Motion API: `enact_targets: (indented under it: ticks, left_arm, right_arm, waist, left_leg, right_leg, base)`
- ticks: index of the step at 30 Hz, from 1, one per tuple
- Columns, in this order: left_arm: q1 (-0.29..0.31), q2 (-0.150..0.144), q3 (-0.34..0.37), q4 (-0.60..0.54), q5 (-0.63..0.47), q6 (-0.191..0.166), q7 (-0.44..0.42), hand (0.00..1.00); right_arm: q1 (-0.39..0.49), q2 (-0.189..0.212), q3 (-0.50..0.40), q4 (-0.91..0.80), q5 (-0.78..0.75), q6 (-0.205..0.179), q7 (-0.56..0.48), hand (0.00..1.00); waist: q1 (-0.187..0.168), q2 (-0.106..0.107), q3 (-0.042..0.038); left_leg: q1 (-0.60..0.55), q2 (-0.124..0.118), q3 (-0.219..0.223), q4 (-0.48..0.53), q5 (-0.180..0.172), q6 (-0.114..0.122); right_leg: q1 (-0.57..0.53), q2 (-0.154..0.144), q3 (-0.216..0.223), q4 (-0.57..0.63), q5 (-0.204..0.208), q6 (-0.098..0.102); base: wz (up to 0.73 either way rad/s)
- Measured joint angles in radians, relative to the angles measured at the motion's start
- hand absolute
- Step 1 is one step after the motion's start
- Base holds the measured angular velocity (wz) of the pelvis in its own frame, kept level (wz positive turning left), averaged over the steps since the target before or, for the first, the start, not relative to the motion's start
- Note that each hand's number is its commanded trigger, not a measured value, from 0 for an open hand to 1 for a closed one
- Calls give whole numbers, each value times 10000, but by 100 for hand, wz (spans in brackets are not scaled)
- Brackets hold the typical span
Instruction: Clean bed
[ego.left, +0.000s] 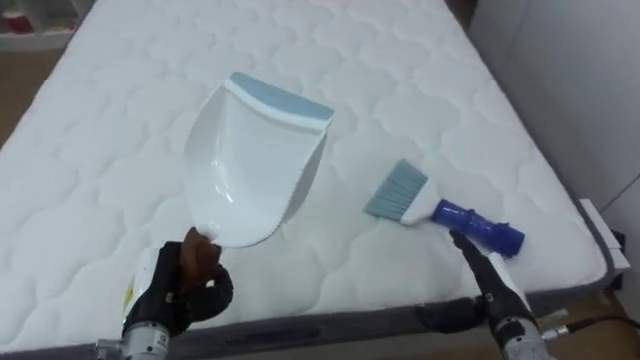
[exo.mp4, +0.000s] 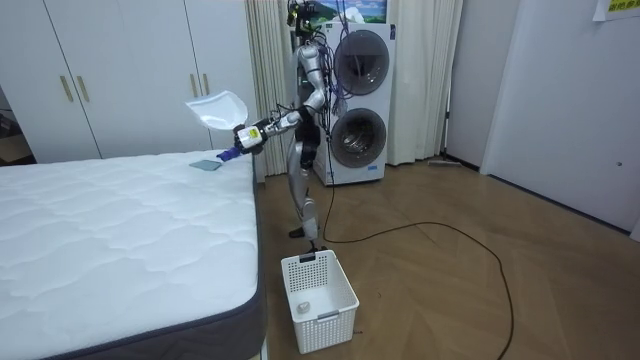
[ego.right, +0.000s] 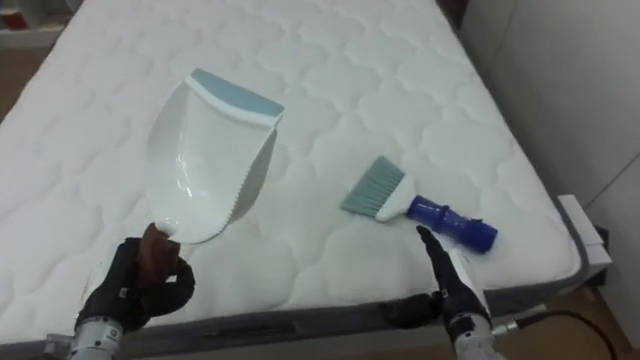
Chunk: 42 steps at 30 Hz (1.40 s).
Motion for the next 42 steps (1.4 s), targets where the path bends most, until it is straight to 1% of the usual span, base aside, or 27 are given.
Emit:
enact_targets:
  ticks: [1,2,4,6,9,10,12,14,16,18,20,21,22,23,25,26,27,29,30,31,33,35,36,37,40,41,42]
  left_arm:
    - [0,-2,-2,0,27,-10,0,0]
    - [0,-4,-3,2,87,-10,0,0]
    - [-8,-7,-2,5,79,-10,1,0]
    - [-36,-7,-5,74,79,-12,4,0]
    - [-164,-2,37,465,-199,-17,18,0]
    - [-190,-3,73,665,-218,-37,81,0]
    - [-370,-4,137,1199,-240,-52,265,0]
    - [-348,-5,166,1273,-243,-51,455,0]
    - [-347,-7,170,1330,-247,-51,539,0]
    - [-371,-7,166,1394,-549,-80,633,0]
    - [-415,-5,185,1535,-1061,-140,874,0]
    - [-504,-7,187,1751,-1333,-243,922,0]
    - [-735,-8,230,2275,-1841,-289,934,0]
    - [-783,-19,355,2662,-2325,-290,956,0]
    - [-685,-53,515,3042,-3049,-279,1166,0]
    - [-618,-103,605,3190,-3599,-278,1332,0]
    - [-581,-139,729,3302,-4148,-279,1400,0]
    - [-494,-238,980,3555,-4571,-285,1605,0]
    - [-516,-322,1178,3909,-4749,-286,1747,0]
    - [-524,-379,1302,4126,-4745,-288,1788,0]
    - [-513,-479,1499,5131,-4734,-319,1965,0]
    - [-433,-507,1499,5853,-4741,-272,1984,0]
    - [-372,-524,1497,6032,-4736,-256,1983,0]
    - [-240,-532,1499,6381,-4720,-201,1976,0]
    - [-31,-537,1615,7215,-4513,-5,1929,0]
    - [38,-537,1657,7478,-4489,36,1859,0]
    - [64,-537,1695,7582,-4473,84,1792,0]
  right_arm:
    - [3,28,-66,0,-33,0,0,0]
    - [16,143,-268,-7,-161,3,7,0]
    - [99,250,-393,-137,-191,9,6,0]
    - [144,286,-392,-230,-173,9,12,0]
    - [134,286,-387,-244,12,20,36,0]
    - [85,292,-389,-143,49,8,-1,0]
    - [5,307,-419,294,110,17,-143,0]
    - [12,331,-432,572,192,93,-240,0]
    - [19,372,-427,726,281,289,-337,0]
    - [11,373,-403,873,375,316,-346,0]
    - [13,403,-389,1086,435,341,-334,0]
    - [1,412,-389,1207,531,337,-332,0]
    - [-30,436,-397,1528,708,348,-328,0]
    - [-20,444,-400,1795,811,358,-329,0]
    - [-12,437,-441,2111,895,382,-403,0]
    - [-18,467,-551,2431,912,383,-463,0]
    - [-66,530,-716,2833,940,405,-468,0]
    - [-75,541,-752,3337,960,419,-485,0]
    - [-78,547,-755,3681,951,421,-494,0]
    - [-73,559,-770,3849,934,424,-494,0]
    - [6,588,-816,4233,827,429,-500,0]
    - [68,589,-816,4536,816,431,-503,0]
    - [89,590,-816,4631,816,435,-503,0]
    - [88,629,-843,4843,756,442,-495,0]
    - [62,811,-1213,5323,621,510,-342,0]
    - [95,812,-1225,5432,632,631,-308,0]
    - [95,816,-1283,5518,632,655,-308,0]
  waist:
    - [-46,16,3]
    - [-143,59,-10]
    - [-202,123,-32]
    - [-224,184,-35]
    - [-173,233,-5]
    - [-184,213,11]
    - [-198,114,92]
    - [-165,34,167]
    - [-130,9,183]
    - [-155,12,170]
    - [-74,-3,145]
    - [-41,-16,136]
    - [96,-52,105]
    - [117,-83,82]
    - [100,-98,68]
    - [95,-119,55]
    - [115,-150,31]
    - [165,-157,17]
    - [272,-150,23]
    - [307,-156,13]
    - [345,-196,23]
    - [332,-234,14]
    - [338,-246,12]
    - [339,-265,22]
    - [331,-337,-21]
    - [339,-337,-19]
    - [336,-322,-10]
  left_leg:
    - [13,0,-5,-26,3,-6]
    - [19,-3,-6,-71,8,-12]
    - [72,-17,36,-205,11,-17]
    - [164,-31,65,-276,-11,-32]
    - [437,-83,51,-503,-39,-21]
    - [504,-127,47,-573,-47,-11]
    - [516,-255,-6,-538,-125,47]
    - [477,-341,-9,-397,-252,98]
    - [465,-430,-2,-263,-395,155]
    - [472,-499,6,-219,-477,208]
    - [489,-552,-1,-261,-517,267]
    - [507,-557,-1,-277,-518,269]
    - [553,-555,-9,-276,-518,270]
    - [636,-544,-54,-276,-518,270]
    - [798,-523,-109,-285,-523,262]
    - [871,-521,-275,-339,-531,249]
    - [948,-516,-328,-436,-531,248]
    - [1087,-503,-376,-613,-529,245]
    - [1189,-490,-384,-670,-528,244]
    - [1224,-487,-386,-687,-528,244]
    - [1369,-498,-468,-788,-529,244]
    - [1463,-491,-475,-860,-529,245]
    - [1495,-485,-474,-906,-528,244]
    - [1535,-478,-473,-939,-529,244]
    - [1541,-456,-472,-961,-534,235]
    - [1567,-449,-473,-962,-535,234]
    - [1591,-446,-472,-962,-535,234]
  right_leg:
    - [-4,0,-2,-16,6,-11]
    - [-2,0,-8,-76,8,-17]
    - [0,-5,-8,-142,9,-22]
    - [53,-13,-10,-152,-15,-23]
    - [203,-28,36,-112,-42,-3]
    - [241,-61,36,-77,-105,12]
    - [176,-169,44,237,-359,63]
    - [0,-254,77,490,-581,125]
    - [-74,-359,68,744,-752,183]
    - [-134,-430,59,919,-812,232]
    - [-162,-463,66,910,-819,285]
    - [-146,-460,76,876,-810,299]
    - [-92,-450,72,858,-795,308]
    - [70,-439,62,706,-780,307]
    - [313,-421,47,512,-748,302]
    - [422,-411,3,332,-730,301]
    - [514,-396,-24,210,-715,296]
    - [651,-360,-32,-10,-667,290]
    - [746,-335,-19,-122,-610,284]
    - [791,-335,-26,-172,-600,283]
    - [978,-334,-53,-271,-587,295]
    - [1141,-314,-42,-515,-528,311]
    - [1185,-299,-29,-532,-506,314]
    - [1224,-283,-22,-567,-484,317]
    - [1267,-264,-29,-696,-448,312]
    - [1304,-253,-24,-712,-426,307]
    - [1332,-253,-23,-732,-420,306]
  base:
    - [-5]
    - [0]
    - [-5]
    - [-8]
    - [-8]
    - [0]
    - [6]
    - [3]
    - [0]
    - [0]
    - [-3]
    - [-14]
    - [-11]
    - [-11]
    - [-5]
    - [0]
    - [0]
    - [-4]
    - [-11]
    - [-10]
    - [-2]
    - [2]
    - [0]
    - [0]
    - [0]
    - [0]
    - [0]
